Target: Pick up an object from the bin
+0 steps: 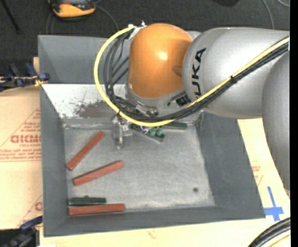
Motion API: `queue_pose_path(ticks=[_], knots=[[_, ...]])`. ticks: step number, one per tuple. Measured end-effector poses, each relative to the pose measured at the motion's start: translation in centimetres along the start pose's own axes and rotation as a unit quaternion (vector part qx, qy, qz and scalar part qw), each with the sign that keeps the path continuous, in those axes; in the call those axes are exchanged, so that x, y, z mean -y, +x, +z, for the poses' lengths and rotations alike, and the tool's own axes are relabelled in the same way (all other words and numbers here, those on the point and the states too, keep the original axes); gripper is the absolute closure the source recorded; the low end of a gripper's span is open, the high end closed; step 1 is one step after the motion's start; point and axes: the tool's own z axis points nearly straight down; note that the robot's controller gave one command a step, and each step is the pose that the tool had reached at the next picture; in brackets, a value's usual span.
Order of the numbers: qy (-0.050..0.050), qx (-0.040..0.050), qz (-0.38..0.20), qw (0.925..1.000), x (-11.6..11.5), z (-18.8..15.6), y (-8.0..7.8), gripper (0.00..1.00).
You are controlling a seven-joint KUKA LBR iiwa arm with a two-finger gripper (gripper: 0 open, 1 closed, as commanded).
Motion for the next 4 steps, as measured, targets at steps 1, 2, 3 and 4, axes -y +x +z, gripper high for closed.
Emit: queue_pose_path(ticks=[1,2,3,4], knots=[[0.001,0.0007,0.004,1.0,-0.7,-6.0,-1.0,1.0],[0.0,-0.0034,-0.136,0.9906,-8.3,4.4,1.7,0.0],[0.0,0.0009,-0.134,0.9909,-8.2,3.9,1.4,0.0],[0.001,0.0021,-0.186,0.9826,-7.9,8.5,4.5,0.0]])
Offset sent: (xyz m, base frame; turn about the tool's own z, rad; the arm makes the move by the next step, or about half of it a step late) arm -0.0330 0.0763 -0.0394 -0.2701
